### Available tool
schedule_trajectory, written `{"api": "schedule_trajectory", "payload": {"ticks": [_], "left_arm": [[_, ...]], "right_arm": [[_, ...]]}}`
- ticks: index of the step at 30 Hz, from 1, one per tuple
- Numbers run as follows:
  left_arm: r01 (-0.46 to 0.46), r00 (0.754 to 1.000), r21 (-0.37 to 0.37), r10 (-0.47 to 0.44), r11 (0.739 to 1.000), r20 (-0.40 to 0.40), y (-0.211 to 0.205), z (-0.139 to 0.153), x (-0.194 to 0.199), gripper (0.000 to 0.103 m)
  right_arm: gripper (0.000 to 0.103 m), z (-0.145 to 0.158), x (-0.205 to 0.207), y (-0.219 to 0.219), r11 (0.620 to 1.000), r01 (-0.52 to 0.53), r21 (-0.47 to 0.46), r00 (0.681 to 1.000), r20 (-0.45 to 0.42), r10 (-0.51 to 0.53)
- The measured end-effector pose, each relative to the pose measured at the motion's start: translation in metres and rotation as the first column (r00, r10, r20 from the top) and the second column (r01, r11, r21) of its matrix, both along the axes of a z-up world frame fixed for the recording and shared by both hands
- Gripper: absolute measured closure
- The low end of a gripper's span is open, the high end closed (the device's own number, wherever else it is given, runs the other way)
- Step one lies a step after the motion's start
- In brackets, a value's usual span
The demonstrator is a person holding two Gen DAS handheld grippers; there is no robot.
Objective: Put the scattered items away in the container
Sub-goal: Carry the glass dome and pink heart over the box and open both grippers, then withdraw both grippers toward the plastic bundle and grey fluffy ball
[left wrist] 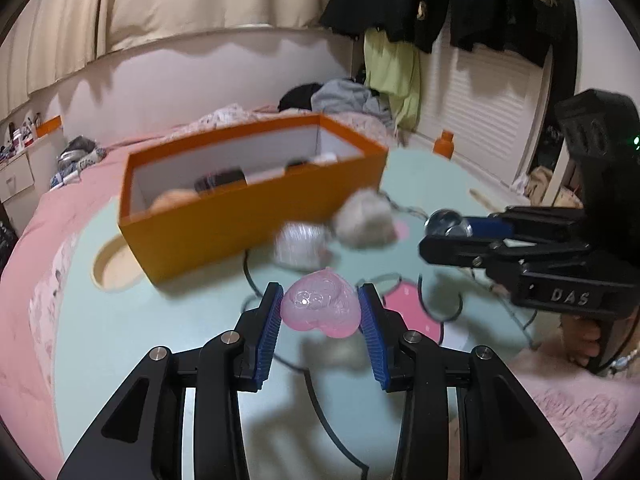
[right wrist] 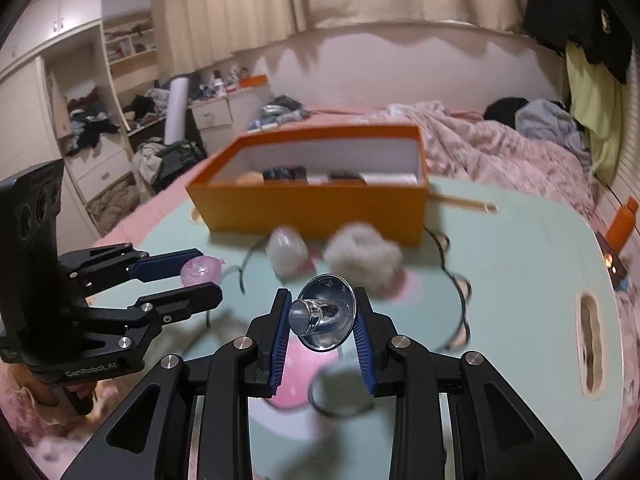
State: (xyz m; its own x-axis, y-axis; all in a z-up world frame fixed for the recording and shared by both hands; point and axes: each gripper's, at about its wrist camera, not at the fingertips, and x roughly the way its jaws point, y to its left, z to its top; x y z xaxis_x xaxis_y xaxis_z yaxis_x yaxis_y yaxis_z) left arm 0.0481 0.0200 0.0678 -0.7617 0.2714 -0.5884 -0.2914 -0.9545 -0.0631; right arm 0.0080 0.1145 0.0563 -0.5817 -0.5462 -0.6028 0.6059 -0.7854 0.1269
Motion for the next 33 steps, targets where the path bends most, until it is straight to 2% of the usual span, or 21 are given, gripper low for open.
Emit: {"api": "schedule_trajectory", "payload": {"ticks": [5, 10, 15, 20, 23, 25, 26, 31, 33], "left_arm": [[-0.037, 0.998, -0.010, 0.037, 0.999, -0.055, -0.012, 0.030, -0.030, 0.063], [-0.074, 0.994, 0.012, 0.075, 0.997, -0.077, -0.028, 0.047, -0.081, 0.063], [-0.112, 0.993, 0.041, 0.110, 0.993, 0.049, -0.041, 0.028, -0.133, 0.063], [-0.149, 0.986, 0.066, 0.144, 0.987, 0.079, -0.049, 0.017, -0.141, 0.062], [-0.166, 0.983, 0.066, 0.160, 0.984, 0.090, -0.052, 0.014, -0.140, 0.054], [-0.178, 0.982, 0.062, 0.173, 0.982, 0.072, -0.055, 0.015, -0.134, 0.035], [-0.190, 0.980, 0.059, 0.187, 0.980, 0.063, -0.056, 0.017, -0.131, 0.032], [-0.210, 0.978, 0.065, 0.210, 0.975, 0.020, -0.063, 0.028, -0.107, 0.030], [-0.194, 0.981, 0.058, 0.194, 0.979, 0.015, -0.059, 0.030, -0.092, 0.027]], "right_arm": [[0.074, 0.027, -0.033, -0.020, 1.000, 0.006, 0.015, 0.999, -0.049, -0.006], [0.074, 0.039, -0.085, -0.040, 0.998, 0.061, 0.011, 0.998, -0.016, -0.060], [0.074, 0.023, -0.124, -0.060, 0.990, 0.121, 0.076, 0.992, 0.009, -0.122], [0.074, 0.008, -0.141, -0.070, 0.983, 0.135, 0.125, 0.991, 0.004, -0.137], [0.061, 0.009, -0.139, -0.071, 0.980, 0.137, 0.142, 0.991, -0.027, -0.135], [0.047, 0.012, -0.133, -0.068, 0.981, 0.142, 0.134, 0.990, -0.039, -0.137], [0.041, 0.016, -0.126, -0.065, 0.981, 0.149, 0.123, 0.988, -0.068, -0.141], [0.038, 0.026, -0.091, -0.051, 0.985, 0.131, 0.116, 0.985, -0.127, -0.116], [0.032, 0.027, -0.074, -0.044, 0.985, 0.123, 0.118, 0.987, -0.117, -0.109]]}}
